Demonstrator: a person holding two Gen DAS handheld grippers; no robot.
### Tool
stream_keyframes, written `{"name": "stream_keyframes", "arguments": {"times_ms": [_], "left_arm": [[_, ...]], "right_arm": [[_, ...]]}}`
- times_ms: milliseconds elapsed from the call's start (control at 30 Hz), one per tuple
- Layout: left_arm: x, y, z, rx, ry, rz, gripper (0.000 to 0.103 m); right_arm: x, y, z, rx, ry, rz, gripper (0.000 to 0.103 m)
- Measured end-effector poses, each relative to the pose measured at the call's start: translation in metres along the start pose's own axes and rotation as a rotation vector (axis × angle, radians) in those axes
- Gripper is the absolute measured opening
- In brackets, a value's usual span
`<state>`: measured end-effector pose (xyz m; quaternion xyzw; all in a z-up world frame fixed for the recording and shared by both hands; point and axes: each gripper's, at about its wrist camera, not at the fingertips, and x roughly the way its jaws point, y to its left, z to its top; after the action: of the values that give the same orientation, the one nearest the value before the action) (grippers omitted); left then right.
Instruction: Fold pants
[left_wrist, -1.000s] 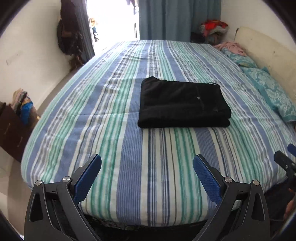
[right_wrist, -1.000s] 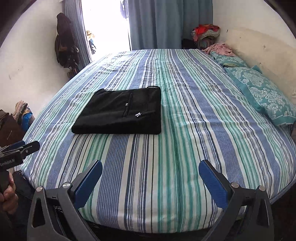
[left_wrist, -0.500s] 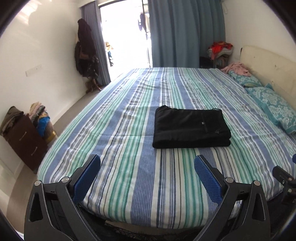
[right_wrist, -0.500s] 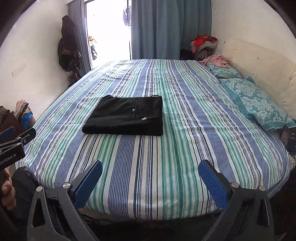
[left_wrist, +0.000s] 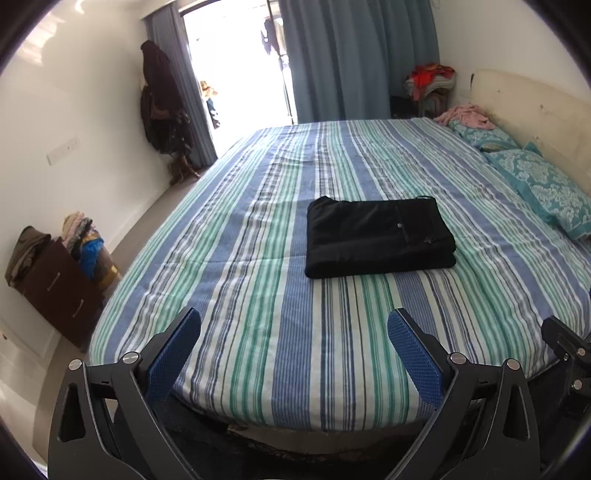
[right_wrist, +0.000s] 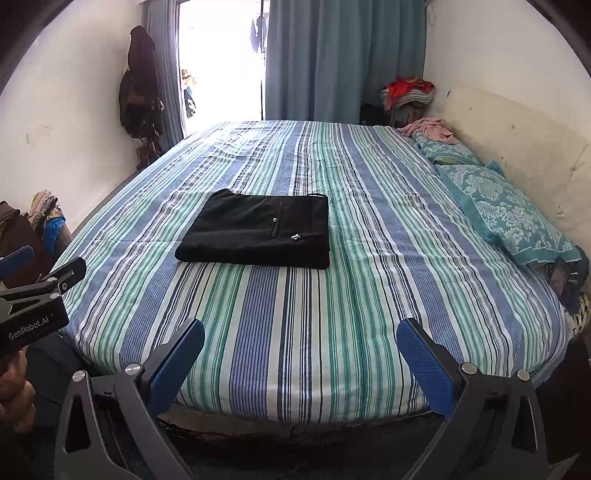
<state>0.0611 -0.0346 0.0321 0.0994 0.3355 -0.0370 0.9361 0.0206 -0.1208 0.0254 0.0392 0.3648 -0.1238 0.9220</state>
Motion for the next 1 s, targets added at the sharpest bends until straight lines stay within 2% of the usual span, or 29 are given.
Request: {"name": "stream_keyframes", "arguments": {"times_ms": [367,533,1000], "left_arm": [[-0.008,0.002,-0.005,-0.019,0.060,-0.089,0.102],[-0.015,0.008,-0.003,-0.033,0.106,-0.088,0.102],[-0.021,0.008,-0.005,-0.038,0.096,-0.038,0.102]], "right_arm": [[-0.019,0.015,-0.002,-0.029,0.001,-0.024,0.103],[-0.026,0.018,0.001,-0.022,0.011,-0.025,0.103],[-0.025,0.007,0.001,0.022,0.027,0.017,0.103]]}}
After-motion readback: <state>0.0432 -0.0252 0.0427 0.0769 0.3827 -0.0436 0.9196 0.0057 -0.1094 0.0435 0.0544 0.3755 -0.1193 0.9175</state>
